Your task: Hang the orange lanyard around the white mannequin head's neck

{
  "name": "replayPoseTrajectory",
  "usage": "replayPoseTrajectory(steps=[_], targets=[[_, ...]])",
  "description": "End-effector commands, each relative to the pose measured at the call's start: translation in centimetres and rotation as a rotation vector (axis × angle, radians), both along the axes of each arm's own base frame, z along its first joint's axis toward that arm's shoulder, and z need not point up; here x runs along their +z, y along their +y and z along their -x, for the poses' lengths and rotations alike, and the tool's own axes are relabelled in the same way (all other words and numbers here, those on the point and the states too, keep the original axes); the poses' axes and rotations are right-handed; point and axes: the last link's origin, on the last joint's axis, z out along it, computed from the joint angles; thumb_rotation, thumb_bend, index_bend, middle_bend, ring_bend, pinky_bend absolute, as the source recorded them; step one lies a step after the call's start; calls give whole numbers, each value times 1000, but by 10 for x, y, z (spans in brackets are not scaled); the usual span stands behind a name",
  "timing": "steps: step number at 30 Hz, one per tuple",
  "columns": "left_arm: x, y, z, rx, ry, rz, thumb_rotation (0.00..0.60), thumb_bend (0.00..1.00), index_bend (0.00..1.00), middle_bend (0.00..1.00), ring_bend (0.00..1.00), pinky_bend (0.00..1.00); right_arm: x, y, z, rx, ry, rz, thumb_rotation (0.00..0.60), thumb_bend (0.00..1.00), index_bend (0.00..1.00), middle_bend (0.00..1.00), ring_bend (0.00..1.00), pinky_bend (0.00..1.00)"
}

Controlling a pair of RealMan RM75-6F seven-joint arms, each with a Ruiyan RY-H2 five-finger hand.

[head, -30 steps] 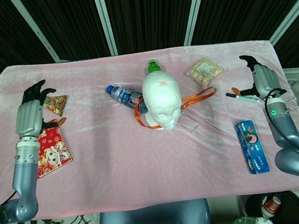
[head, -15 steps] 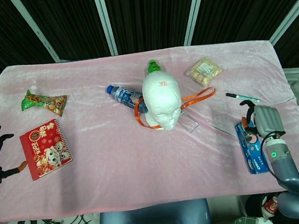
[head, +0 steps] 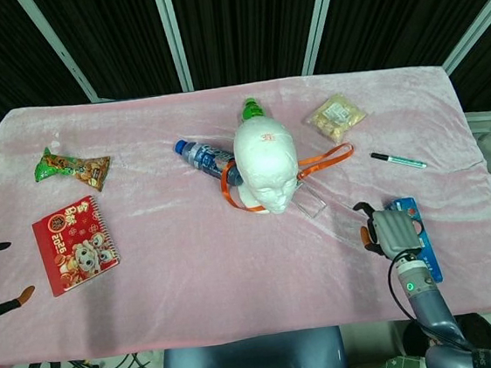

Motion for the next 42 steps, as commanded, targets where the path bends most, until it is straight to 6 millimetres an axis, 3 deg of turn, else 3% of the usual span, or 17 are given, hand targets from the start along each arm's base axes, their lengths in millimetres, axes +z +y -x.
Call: replayPoseTrajectory(steps=[1, 12, 21, 42], targets=[[-1, 0, 1, 8, 2, 1, 600, 85, 240, 54, 0, 0, -10, -6, -10, 12, -14, -13, 600, 546, 286, 797, 820, 877], [-1, 1, 1, 17, 2, 2, 600, 86, 232, 54, 0, 0, -42, -31, -33, 13, 11, -64, 600, 552, 271, 798, 821, 877], [-3, 1, 1, 23, -4, -1, 600, 86, 231, 54, 0, 0, -56, -35, -42, 13, 15, -92, 600, 560, 271, 800, 823, 877], [-5, 2, 2, 37, -4, -8, 600, 87, 231, 54, 0, 0, -82, -41, -34, -35, 47, -147, 600, 566, 271, 802, 826, 877]])
